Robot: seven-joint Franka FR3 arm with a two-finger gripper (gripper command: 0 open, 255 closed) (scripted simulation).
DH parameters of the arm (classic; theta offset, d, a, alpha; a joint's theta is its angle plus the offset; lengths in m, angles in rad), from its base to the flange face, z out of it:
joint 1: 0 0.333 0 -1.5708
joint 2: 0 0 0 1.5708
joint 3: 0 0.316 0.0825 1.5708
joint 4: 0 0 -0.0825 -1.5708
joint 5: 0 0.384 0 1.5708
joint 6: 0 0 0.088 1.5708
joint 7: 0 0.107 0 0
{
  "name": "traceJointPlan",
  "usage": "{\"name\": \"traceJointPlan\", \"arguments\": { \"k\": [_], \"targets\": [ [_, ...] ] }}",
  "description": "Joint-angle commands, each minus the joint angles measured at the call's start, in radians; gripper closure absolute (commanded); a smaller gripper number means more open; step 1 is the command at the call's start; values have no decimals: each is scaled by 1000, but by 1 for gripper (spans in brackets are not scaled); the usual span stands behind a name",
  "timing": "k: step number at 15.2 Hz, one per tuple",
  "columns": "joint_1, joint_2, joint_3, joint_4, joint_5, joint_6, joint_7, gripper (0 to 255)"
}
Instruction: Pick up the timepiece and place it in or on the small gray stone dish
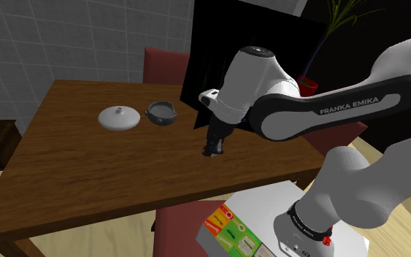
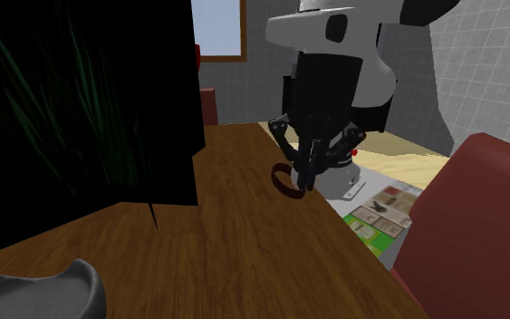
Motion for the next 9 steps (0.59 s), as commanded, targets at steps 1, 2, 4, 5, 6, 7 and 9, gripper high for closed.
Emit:
{"name": "traceJointPlan", "arguments": {
  "k": [1, 2, 4, 5, 6, 7, 9],
  "targets": [
    [1, -15, -2, 15, 1, -31, -2, 255],
    [1, -21, -3, 24, 1, -47, -3, 255],
    [2, -34, -5, 43, 2, -78, -5, 255],
    [2, -39, -6, 53, 2, -93, -6, 255],
    [2, -45, -7, 63, 2, -108, -7, 255],
    [2, -50, -8, 73, 2, -124, -8, 255],
    [2, -59, -10, 94, 2, -153, -10, 255]
  ]
}}
